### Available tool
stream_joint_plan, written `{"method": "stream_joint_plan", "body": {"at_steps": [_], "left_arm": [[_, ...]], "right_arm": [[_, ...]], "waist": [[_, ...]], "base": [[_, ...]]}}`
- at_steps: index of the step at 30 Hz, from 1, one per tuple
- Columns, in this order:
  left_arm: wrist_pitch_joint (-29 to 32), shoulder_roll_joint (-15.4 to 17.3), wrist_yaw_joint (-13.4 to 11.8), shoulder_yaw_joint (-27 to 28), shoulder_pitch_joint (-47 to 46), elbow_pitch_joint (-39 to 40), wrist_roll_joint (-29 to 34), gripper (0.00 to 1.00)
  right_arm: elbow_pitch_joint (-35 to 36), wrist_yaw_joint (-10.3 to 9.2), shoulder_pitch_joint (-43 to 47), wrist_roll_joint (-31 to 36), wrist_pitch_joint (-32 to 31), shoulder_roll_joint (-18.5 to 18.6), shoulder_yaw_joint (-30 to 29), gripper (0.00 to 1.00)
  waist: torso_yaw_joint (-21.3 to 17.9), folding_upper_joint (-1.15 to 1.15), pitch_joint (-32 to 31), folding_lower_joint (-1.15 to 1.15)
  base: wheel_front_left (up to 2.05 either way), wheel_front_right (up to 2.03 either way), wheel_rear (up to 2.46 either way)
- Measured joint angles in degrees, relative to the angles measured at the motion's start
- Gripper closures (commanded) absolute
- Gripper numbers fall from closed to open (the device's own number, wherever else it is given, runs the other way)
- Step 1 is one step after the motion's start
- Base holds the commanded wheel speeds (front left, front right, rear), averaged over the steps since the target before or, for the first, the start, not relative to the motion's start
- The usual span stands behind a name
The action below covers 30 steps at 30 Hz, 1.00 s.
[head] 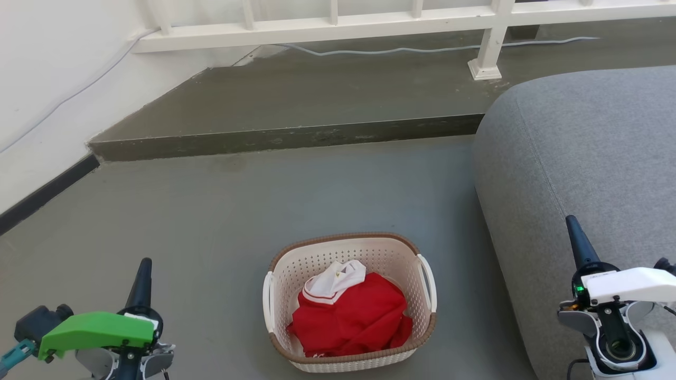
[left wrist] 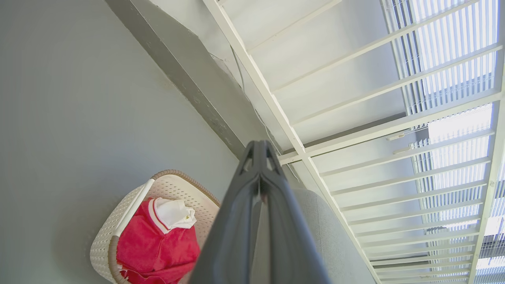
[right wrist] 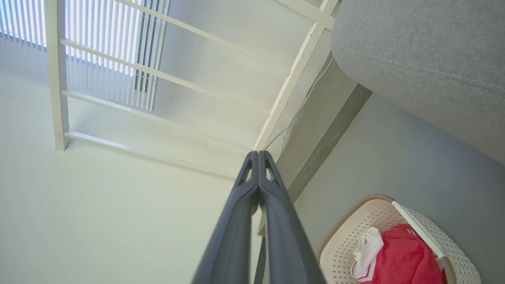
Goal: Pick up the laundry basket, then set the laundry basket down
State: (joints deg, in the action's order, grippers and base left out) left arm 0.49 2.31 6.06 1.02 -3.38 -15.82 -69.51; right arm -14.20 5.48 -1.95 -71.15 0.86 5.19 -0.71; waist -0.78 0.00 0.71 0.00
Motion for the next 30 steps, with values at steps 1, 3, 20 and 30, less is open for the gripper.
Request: {"method": "stream_joint_plan", "body": {"at_steps": [1,3,20,30], "left_arm": [[0.0,0.0,0.0,0.0,0.0,0.0,0.0,1.00],[0.5,0.0,0.0,0.5,0.0,0.0,-1.5,1.00],[3.6,0.0,0.6,2.5,-0.1,-0.1,-13.0,1.00],[5.6,-0.1,0.8,3.4,-0.1,-0.1,-19.9,1.00]], "right_arm": [[0.0,0.00,0.0,0.0,0.0,0.0,0.0,1.00],[-0.1,0.03,0.0,-1.3,-0.3,-0.1,-0.4,1.00],[-1.1,0.57,-1.1,-13.0,-3.5,-1.4,-3.3,1.00],[-1.4,1.07,-1.2,-19.7,-5.5,-1.7,-5.1,1.00]], "waist": [[0.0,0.00,0.0,0.00],[0.1,0.00,0.0,0.00],[0.5,0.00,-0.3,0.00],[0.7,0.00,-0.5,0.00]], "base": [[0.00,0.00,0.00],[0.00,0.00,0.00],[0.00,0.00,0.00],[0.00,0.00,0.00]]}}
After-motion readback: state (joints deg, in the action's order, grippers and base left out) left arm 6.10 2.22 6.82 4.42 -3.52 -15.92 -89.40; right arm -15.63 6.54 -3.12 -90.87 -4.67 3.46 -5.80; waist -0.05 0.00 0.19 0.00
